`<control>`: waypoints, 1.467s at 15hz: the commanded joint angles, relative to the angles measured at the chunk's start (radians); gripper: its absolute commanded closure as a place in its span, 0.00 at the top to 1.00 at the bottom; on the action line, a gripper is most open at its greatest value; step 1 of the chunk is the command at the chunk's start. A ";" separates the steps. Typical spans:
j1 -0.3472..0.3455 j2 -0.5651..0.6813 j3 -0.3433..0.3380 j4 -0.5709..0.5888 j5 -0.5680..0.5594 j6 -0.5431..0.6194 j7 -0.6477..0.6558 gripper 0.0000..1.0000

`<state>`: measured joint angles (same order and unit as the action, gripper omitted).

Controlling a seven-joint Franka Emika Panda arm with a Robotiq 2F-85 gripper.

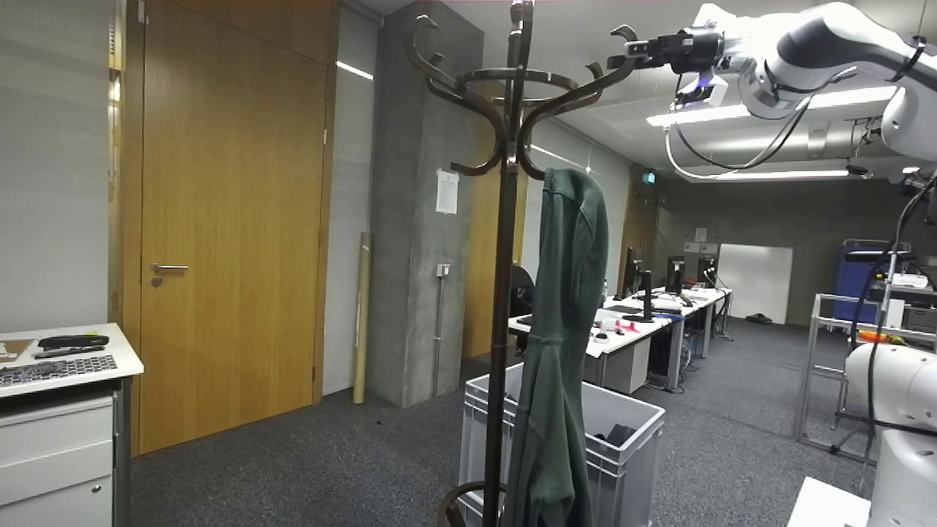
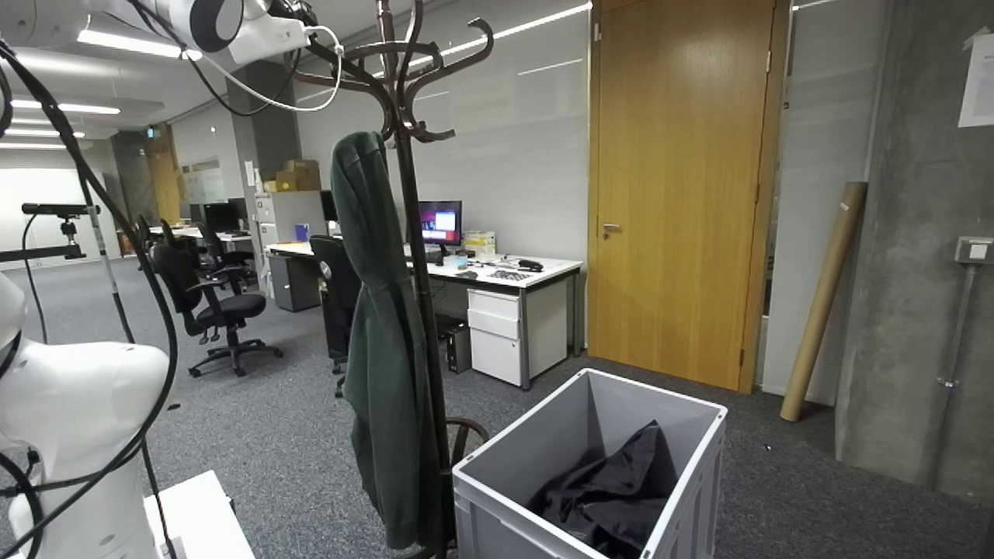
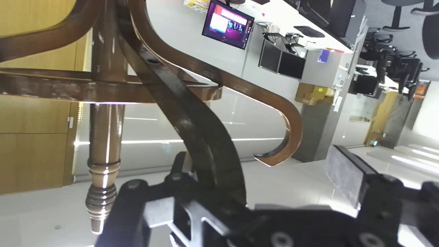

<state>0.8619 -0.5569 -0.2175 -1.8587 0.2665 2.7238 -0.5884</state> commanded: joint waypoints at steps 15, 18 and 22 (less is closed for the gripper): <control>-0.615 0.065 0.481 0.078 -0.386 -0.056 0.446 1.00; -0.665 0.037 0.525 0.074 -0.432 -0.083 0.502 1.00; -0.713 0.011 0.556 0.076 -0.467 -0.107 0.556 1.00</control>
<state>0.2021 -0.5294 0.3117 -1.8035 -0.1572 2.6466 -0.0878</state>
